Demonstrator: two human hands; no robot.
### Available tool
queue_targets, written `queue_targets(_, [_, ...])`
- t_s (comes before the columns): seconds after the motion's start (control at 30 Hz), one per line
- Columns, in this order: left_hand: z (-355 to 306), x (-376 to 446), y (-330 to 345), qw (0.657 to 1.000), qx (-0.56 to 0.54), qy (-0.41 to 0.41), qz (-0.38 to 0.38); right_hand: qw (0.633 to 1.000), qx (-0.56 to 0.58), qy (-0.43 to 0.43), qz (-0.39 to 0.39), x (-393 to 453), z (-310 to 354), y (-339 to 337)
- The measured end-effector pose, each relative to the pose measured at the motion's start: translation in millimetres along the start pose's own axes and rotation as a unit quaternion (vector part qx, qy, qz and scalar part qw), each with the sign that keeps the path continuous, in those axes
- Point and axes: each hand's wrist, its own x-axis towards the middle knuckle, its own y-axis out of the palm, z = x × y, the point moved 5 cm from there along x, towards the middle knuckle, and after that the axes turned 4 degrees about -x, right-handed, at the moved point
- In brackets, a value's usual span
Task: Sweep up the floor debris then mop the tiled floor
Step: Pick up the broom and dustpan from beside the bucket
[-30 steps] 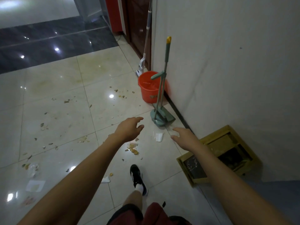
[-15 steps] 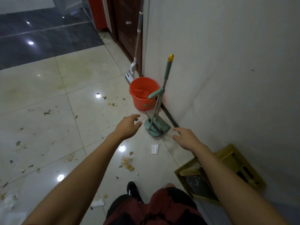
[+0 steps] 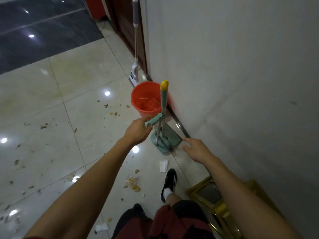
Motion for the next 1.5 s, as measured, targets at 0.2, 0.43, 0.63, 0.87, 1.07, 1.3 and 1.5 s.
queue_targets(0.2, [-13, 66, 24, 0.998, 0.000, -0.050, 0.047, 0.999, 0.018, 0.008, 0.040, 53, -16, -25])
queue_targets(0.43, [-18, 98, 50, 0.991, 0.003, -0.077, 0.108, 0.998, 0.015, 0.016, 0.057, 86, -34, -33])
queue_targets(0.63, [-12, 100, 62, 0.989, 0.013, -0.124, 0.084, 0.997, 0.025, 0.013, 0.067, 91, -38, -30])
queue_targets(0.87, [-4, 76, 71, 0.989, -0.014, -0.134, 0.056, 0.997, 0.032, 0.017, 0.071, 85, -37, -25])
queue_targets(1.07, [14, 32, 93, 0.989, -0.017, -0.110, 0.101, 0.997, 0.031, 0.030, 0.063, 63, -40, -15])
queue_targets(1.3, [48, -23, 120, 0.985, 0.042, -0.085, 0.143, 0.996, 0.026, 0.063, 0.058, 14, -42, 20])
queue_targets(1.5, [87, -87, 151, 0.986, 0.001, -0.063, 0.155, 0.994, 0.042, 0.095, 0.021, -47, -29, 68])
